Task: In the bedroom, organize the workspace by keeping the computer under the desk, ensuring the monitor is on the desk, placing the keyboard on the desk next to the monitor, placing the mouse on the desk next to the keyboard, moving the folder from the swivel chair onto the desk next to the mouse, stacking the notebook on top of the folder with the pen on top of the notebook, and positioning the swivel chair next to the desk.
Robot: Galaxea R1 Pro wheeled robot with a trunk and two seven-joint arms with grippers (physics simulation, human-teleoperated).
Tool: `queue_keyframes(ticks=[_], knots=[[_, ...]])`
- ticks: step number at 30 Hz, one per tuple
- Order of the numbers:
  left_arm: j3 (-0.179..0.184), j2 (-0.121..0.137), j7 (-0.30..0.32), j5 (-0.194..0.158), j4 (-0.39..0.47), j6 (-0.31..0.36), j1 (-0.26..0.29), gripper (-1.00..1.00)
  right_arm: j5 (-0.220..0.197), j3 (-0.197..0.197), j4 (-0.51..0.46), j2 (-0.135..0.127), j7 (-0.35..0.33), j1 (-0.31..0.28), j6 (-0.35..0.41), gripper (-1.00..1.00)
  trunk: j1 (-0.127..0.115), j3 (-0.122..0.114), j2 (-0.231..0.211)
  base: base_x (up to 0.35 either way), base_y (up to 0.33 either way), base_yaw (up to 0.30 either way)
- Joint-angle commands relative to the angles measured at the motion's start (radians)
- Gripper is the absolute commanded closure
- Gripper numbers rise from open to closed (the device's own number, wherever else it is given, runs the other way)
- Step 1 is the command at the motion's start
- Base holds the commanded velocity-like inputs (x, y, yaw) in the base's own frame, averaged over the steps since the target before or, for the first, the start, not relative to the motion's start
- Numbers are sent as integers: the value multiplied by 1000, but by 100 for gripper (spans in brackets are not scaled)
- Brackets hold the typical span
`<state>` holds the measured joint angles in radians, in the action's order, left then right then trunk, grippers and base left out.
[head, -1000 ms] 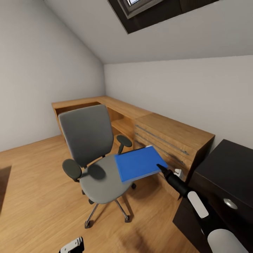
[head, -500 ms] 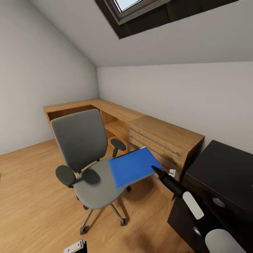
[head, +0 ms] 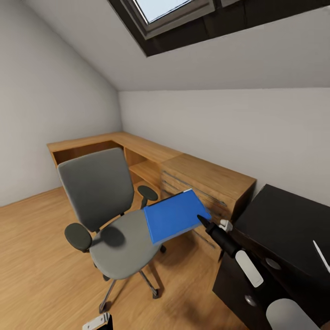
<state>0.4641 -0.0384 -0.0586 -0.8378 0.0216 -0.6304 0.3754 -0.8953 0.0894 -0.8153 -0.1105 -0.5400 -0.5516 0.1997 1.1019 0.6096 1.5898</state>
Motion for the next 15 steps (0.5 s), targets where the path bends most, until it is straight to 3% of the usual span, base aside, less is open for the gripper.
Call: queue_keyframes(ticks=[1, 6, 15], knots=[[8, 0, -6, -3, 0, -2, 0, -100, -11, 3, -3, -1, 1, -1, 7, 100, -4, -3, -7, 0, 0, -179], [9, -1, -5, -2, 0, -2, 0, -100, -12, 3, -44, -5, 2, -1, 14, 100, -23, -23, -42, 0, 0, -121], [12, -5, -4, -1, 0, -2, 0, -100, -12, 3, -59, -6, 2, 0, 23, 100, -58, -51, -105, 0, 0, -10]])
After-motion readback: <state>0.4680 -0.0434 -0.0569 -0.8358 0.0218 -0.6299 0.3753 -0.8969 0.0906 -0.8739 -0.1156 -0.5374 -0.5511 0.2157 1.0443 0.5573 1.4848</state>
